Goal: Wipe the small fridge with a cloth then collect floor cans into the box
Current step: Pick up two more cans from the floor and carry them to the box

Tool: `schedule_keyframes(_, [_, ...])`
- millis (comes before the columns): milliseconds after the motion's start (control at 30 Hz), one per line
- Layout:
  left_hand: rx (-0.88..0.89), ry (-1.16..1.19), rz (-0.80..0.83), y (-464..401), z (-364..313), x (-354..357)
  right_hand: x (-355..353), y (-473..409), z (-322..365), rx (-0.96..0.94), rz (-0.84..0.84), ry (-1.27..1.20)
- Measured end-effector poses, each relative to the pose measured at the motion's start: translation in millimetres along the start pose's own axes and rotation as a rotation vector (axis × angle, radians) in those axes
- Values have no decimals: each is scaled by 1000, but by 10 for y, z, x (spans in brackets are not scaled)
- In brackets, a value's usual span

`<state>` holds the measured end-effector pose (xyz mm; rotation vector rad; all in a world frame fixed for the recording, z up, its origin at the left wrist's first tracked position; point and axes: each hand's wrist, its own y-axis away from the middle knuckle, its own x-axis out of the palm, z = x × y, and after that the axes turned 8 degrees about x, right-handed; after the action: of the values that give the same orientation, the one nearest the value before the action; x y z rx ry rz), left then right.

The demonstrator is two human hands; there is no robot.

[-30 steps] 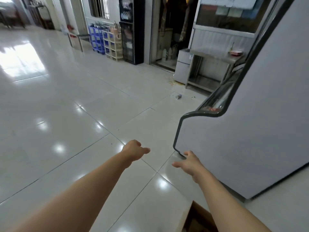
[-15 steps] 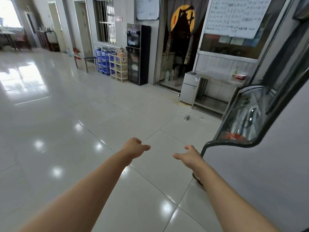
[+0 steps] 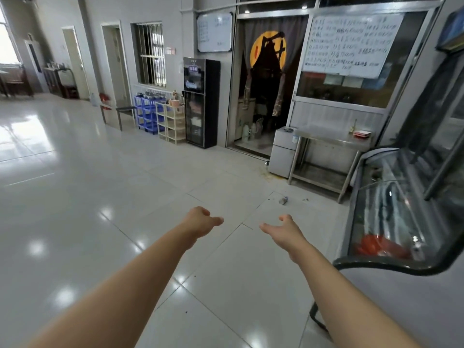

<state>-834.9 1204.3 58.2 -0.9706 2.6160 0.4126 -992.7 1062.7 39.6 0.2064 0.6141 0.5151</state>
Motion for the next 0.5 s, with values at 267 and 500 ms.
schedule_keyframes(267, [-1, 1, 27, -1451, -260, -299, 105, -1304, 781, 29, -47, -21])
schedule_keyframes(500, [32, 2, 71, -2797, -333, -513, 383, -2387, 1338, 67, -99, -48])
